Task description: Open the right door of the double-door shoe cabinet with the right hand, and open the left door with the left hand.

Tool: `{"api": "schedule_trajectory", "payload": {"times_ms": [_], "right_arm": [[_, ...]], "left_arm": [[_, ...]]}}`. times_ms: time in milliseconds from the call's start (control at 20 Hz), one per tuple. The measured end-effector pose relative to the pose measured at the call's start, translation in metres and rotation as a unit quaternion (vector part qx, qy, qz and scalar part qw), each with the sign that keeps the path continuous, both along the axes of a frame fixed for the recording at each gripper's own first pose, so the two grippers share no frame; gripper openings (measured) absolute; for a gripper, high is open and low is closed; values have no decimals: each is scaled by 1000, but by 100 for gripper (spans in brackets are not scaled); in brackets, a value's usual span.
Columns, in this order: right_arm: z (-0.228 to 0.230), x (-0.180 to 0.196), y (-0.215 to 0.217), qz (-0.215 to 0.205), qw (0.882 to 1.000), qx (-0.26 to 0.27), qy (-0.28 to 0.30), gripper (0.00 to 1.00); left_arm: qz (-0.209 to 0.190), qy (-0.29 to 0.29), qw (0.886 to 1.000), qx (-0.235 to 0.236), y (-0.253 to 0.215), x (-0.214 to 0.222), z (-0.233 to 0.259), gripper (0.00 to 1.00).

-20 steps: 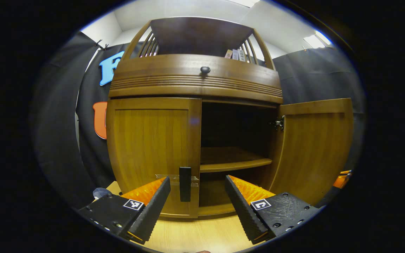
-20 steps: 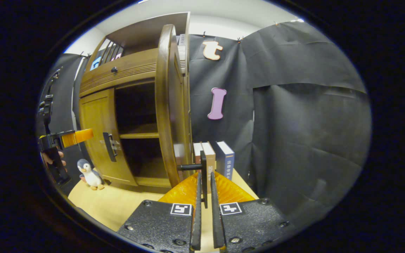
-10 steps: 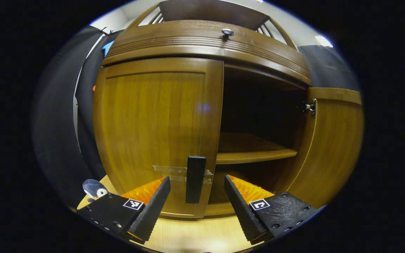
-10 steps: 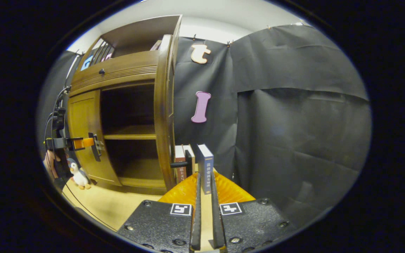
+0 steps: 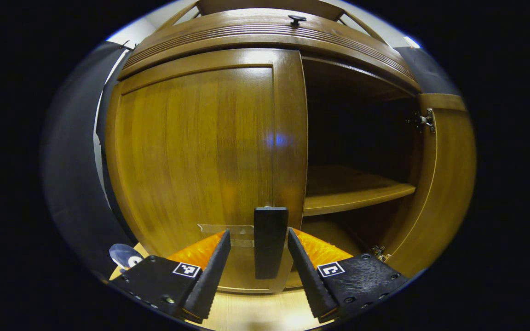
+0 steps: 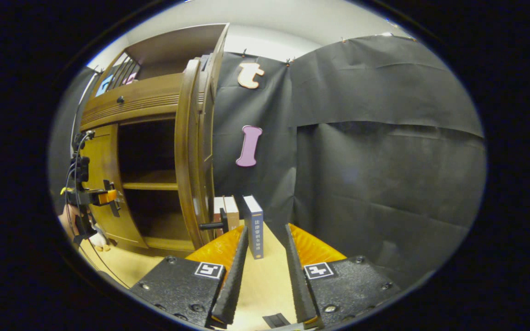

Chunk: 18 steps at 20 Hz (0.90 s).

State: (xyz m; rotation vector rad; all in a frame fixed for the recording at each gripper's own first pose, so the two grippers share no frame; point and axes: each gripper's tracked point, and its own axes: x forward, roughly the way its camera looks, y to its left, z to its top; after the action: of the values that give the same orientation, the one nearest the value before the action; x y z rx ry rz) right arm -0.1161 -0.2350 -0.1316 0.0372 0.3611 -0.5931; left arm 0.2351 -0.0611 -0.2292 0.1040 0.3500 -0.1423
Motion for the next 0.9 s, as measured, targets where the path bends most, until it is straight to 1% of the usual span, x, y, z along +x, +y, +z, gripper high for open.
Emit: {"api": "schedule_trajectory", "payload": {"times_ms": [200,250,400,450,500,550,800,850,900], "right_arm": [[8,-8,0,-8,1000,-2,-6,51],[8,-8,0,-8,1000,-1,-6,51],[7,-7,1,-6,1000,1,-8,51],[6,-7,2,-2,1000,2,-9,51],[7,-7,3,0,1000,0,-8,51],[7,-6,5,4,1000,-1,-8,51],[5,-8,17,15,1000,2,-8,51],[4,-7,20,18,1000,4,-8,53],[6,-8,25,22,1000,4,-8,53]], "left_arm": [[-3,-19,1000,-4,-8,7,2,50],[-2,-15,1000,-3,-10,8,1,48],[2,-15,1000,1,-10,8,2,46],[-2,-15,1000,-2,-9,9,1,34],[-6,-12,1000,-6,-9,7,2,41],[-7,-10,1000,-7,-9,5,2,31],[4,-12,1000,-17,-1,-15,5,31],[4,-11,1000,-16,0,-21,6,31],[4,-11,1000,-17,2,-26,7,31]]}}
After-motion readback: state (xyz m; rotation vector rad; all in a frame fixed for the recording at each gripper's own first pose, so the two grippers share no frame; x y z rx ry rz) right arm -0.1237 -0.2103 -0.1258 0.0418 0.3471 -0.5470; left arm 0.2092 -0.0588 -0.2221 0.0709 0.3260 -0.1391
